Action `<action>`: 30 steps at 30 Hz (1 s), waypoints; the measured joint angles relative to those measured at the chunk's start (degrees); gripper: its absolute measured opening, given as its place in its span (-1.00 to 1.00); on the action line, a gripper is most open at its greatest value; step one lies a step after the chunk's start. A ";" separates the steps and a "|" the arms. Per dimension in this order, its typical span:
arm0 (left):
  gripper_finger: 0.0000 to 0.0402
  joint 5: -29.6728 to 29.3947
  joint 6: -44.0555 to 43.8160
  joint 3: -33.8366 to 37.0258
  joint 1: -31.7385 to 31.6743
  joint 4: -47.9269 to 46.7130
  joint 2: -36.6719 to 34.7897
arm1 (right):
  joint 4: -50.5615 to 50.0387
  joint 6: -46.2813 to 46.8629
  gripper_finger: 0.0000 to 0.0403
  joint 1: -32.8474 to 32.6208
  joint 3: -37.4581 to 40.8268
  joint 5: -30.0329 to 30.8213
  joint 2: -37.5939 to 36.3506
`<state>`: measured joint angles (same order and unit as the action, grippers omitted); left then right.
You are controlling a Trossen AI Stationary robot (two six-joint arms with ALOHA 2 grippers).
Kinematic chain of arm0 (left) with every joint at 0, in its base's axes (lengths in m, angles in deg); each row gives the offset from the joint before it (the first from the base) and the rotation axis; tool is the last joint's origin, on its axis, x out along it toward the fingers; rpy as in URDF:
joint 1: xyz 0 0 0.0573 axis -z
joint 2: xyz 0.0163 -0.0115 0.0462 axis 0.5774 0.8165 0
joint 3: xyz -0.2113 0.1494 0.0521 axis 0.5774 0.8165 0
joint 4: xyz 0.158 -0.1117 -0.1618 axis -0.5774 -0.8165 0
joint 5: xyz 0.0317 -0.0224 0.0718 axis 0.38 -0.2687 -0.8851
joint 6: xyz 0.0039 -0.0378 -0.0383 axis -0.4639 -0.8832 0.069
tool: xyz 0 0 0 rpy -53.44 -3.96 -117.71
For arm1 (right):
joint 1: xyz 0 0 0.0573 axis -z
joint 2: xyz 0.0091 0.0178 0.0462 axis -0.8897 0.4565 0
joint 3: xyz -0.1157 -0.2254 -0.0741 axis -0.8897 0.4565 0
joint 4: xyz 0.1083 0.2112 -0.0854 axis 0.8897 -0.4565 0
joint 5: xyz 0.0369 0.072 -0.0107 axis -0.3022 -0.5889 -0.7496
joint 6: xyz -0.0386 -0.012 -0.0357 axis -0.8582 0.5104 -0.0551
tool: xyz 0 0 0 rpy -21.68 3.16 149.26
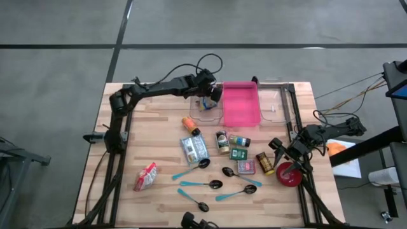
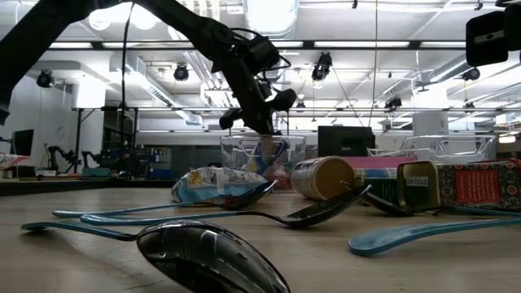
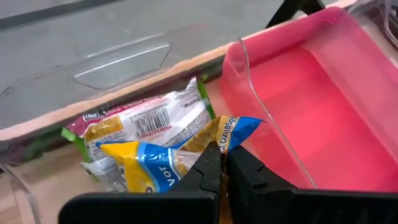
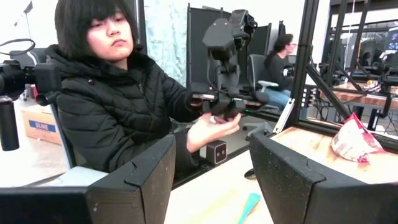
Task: Pick & Place Food Item
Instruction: Put the dark blue noodle pack into the left transparent bin
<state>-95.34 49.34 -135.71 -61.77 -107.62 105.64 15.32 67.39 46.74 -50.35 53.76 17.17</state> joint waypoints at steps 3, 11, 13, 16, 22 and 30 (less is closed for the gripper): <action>-0.98 0.02 -0.02 0.00 0.00 0.01 0.00 | 0.00 0.09 0.02 0.00 0.00 0.00 0.00; -0.83 0.02 0.00 0.00 0.00 -0.69 0.00 | 0.00 0.00 0.02 0.00 0.00 0.00 0.00; -0.70 0.02 0.00 0.00 0.00 -0.87 0.00 | 0.02 0.09 0.02 0.00 0.00 0.00 0.00; -0.47 0.02 0.03 0.04 0.00 -0.87 0.00 | 0.02 0.00 0.02 0.00 0.00 0.00 0.00; -0.01 0.02 0.05 0.04 0.00 -0.84 0.00 | 0.02 0.04 0.02 0.00 0.00 0.00 0.00; 0.50 0.04 0.18 0.04 0.00 -0.89 0.00 | 0.02 0.00 0.02 0.00 0.00 0.00 -0.02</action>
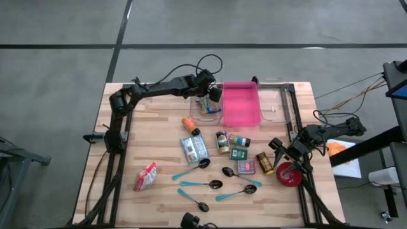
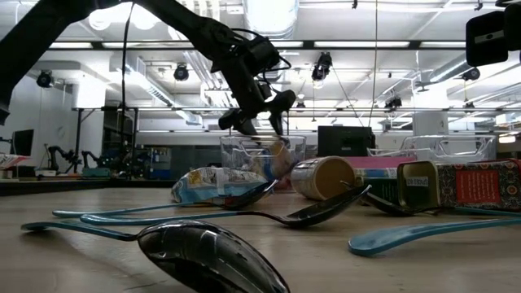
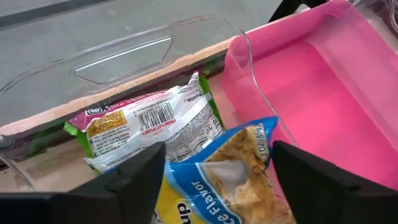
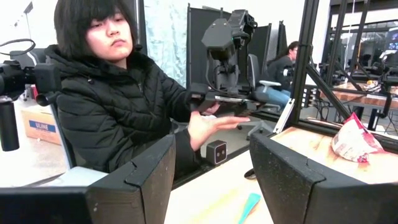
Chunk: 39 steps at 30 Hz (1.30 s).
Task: Pick & Place Food Item
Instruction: Put the dark blue noodle pack into the left transparent bin, then put the red noodle pack into the left transparent bin
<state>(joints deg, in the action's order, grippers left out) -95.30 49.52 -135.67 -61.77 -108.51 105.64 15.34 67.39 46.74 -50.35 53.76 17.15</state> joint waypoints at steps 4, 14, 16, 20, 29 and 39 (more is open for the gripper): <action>0.64 1.06 0.00 0.00 0.00 0.00 0.00 | 0.00 0.08 0.02 0.00 0.00 0.00 0.00; 0.73 1.45 -0.15 0.07 0.11 -1.66 -1.63 | 0.00 0.04 0.02 0.00 0.00 0.00 0.00; 0.73 1.46 -0.17 0.07 0.17 -2.40 -2.43 | 0.00 0.00 0.02 0.00 0.00 0.00 0.00; 0.73 1.45 -0.17 0.07 0.37 -5.12 -3.91 | 0.00 0.00 0.02 0.00 0.00 -0.01 0.02; 0.73 0.89 -2.17 0.07 3.94 -18.12 -10.50 | -0.04 0.01 0.02 0.02 0.00 -0.02 0.03; 0.73 -7.59 -7.61 0.07 14.45 -34.21 -16.87 | -0.03 0.00 0.02 0.02 0.00 -0.02 0.02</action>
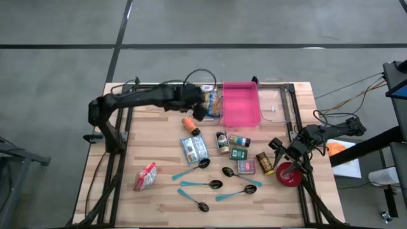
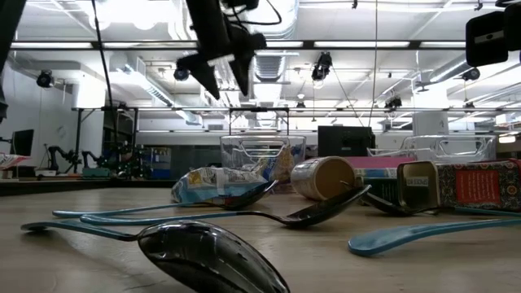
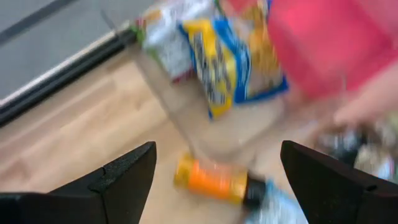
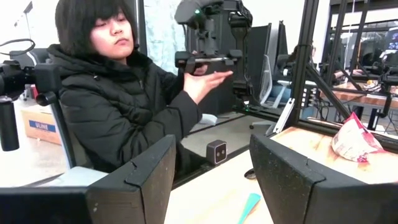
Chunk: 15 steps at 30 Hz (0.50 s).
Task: Pick & Place Food Item
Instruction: Put the red noodle pack into the left transparent bin
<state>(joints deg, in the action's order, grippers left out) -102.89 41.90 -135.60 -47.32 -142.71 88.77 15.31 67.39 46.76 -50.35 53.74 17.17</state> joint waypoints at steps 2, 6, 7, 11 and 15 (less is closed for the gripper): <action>0.73 -0.02 -3.69 0.00 2.46 -4.42 -0.79 | 0.01 0.02 0.02 0.00 0.00 0.00 0.00; 0.73 -0.09 -12.02 0.00 7.61 -12.46 -1.67 | 0.01 0.00 0.02 0.00 0.00 0.00 0.00; 0.73 -0.29 -13.90 0.00 9.03 -14.08 -1.76 | 0.01 0.02 0.02 0.00 0.00 0.00 0.00; 0.73 -0.53 -21.72 0.00 14.59 -20.24 -1.73 | 0.01 0.00 0.02 0.00 0.00 0.00 0.02; 0.73 -0.38 -28.85 0.00 20.21 -24.56 -1.73 | 0.01 0.03 0.02 0.00 0.00 0.00 0.02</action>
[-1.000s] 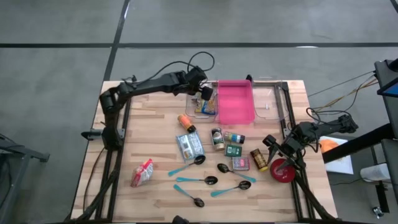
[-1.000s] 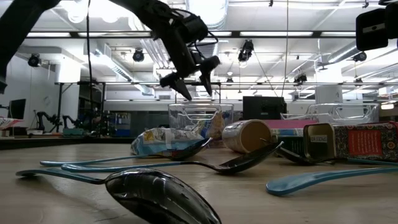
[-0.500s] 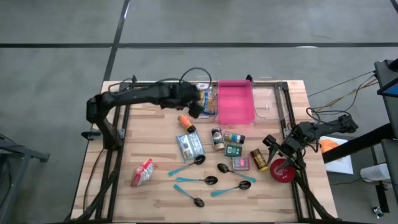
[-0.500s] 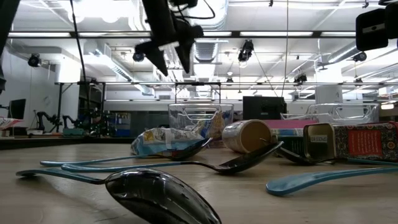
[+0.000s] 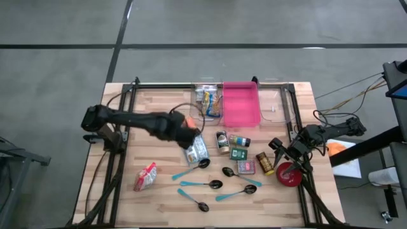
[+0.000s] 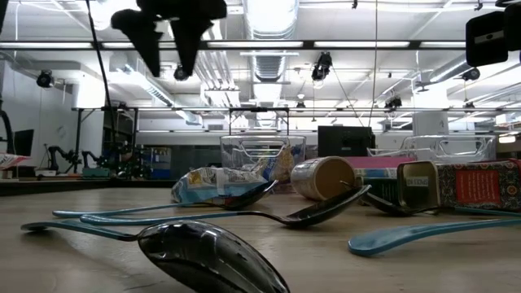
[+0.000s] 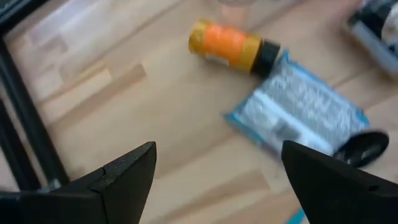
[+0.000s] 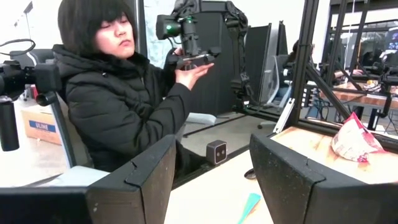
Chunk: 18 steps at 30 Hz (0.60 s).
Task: Pick & Place Food Item
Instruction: Put the red noodle pack into the left transparent bin
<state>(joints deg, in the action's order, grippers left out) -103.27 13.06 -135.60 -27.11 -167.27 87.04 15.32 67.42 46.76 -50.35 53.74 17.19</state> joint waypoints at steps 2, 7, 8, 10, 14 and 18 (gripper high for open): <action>0.73 0.77 -3.59 0.00 2.70 -2.04 0.00 | 0.02 -0.03 0.02 0.00 0.00 0.00 0.00; 0.73 4.71 -10.41 0.45 8.88 -4.03 0.00 | 0.02 -0.02 0.02 0.00 0.00 0.02 0.00; 0.73 5.68 -11.55 0.91 9.94 -4.24 0.00 | 0.02 0.05 0.02 0.00 0.00 0.00 0.00; 0.73 7.56 -13.86 1.92 11.89 -4.12 0.00 | 0.02 0.03 0.02 0.00 0.00 0.00 0.00; 0.73 10.71 -18.85 5.28 14.43 -4.20 0.00 | 0.03 0.06 0.02 0.00 0.00 0.00 0.00; 0.73 15.17 -22.63 9.95 15.61 -3.06 0.02 | 0.02 0.06 0.02 0.00 0.00 0.00 0.00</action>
<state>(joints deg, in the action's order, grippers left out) -88.10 -9.57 -125.65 -11.50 -170.33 87.06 15.34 67.48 46.76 -50.35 53.74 17.19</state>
